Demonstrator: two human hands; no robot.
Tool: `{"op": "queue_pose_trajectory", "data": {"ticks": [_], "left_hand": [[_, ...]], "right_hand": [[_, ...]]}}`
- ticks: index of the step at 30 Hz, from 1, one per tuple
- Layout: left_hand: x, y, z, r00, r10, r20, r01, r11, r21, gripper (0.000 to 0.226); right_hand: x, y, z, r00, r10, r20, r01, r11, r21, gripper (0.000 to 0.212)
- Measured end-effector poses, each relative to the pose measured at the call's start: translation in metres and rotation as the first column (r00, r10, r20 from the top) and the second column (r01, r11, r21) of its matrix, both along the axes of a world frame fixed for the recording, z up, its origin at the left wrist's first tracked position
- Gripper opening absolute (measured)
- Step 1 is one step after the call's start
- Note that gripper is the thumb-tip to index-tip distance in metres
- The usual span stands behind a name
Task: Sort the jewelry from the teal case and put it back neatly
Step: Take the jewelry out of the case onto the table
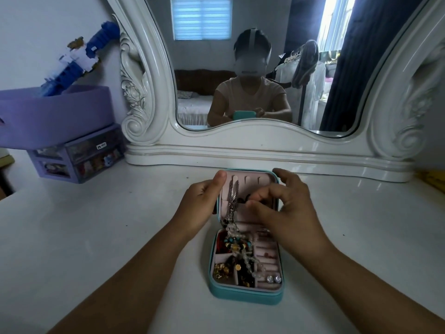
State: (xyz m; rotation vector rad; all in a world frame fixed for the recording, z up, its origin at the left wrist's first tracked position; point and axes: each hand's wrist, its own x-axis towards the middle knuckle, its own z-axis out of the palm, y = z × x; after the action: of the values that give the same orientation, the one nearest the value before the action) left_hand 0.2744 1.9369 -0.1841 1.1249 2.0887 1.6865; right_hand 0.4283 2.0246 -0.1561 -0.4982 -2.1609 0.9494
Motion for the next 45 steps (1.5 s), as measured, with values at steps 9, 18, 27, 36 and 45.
{"op": "queue_pose_trajectory", "data": {"ticks": [9,18,27,36,45], "left_hand": [[0.008,-0.005,0.007,1.000,0.015,0.004,-0.015,1.000,0.013,0.069],[0.008,-0.006,0.006,1.000,-0.002,0.016,0.002,1.000,0.005,0.070],[0.006,-0.009,0.004,0.996,-0.078,0.053,0.075,0.996,0.051,0.068],[0.007,-0.013,0.009,1.000,-0.022,-0.017,0.023,0.999,0.028,0.075],[0.008,-0.012,0.009,0.990,0.027,-0.141,-0.023,0.999,0.034,0.043]], "right_hand": [[-0.041,-0.026,-0.002,0.929,-0.359,0.086,0.362,0.932,-0.030,0.016],[-0.046,-0.027,-0.004,0.895,-0.413,0.168,0.413,0.910,0.033,0.015],[-0.049,-0.025,0.012,0.926,-0.378,0.009,0.377,0.918,-0.122,0.023],[-0.048,-0.017,0.005,0.926,-0.310,-0.216,0.335,0.938,0.089,0.015],[-0.043,0.007,0.003,0.945,-0.081,-0.318,0.257,0.785,0.563,0.010]]}}
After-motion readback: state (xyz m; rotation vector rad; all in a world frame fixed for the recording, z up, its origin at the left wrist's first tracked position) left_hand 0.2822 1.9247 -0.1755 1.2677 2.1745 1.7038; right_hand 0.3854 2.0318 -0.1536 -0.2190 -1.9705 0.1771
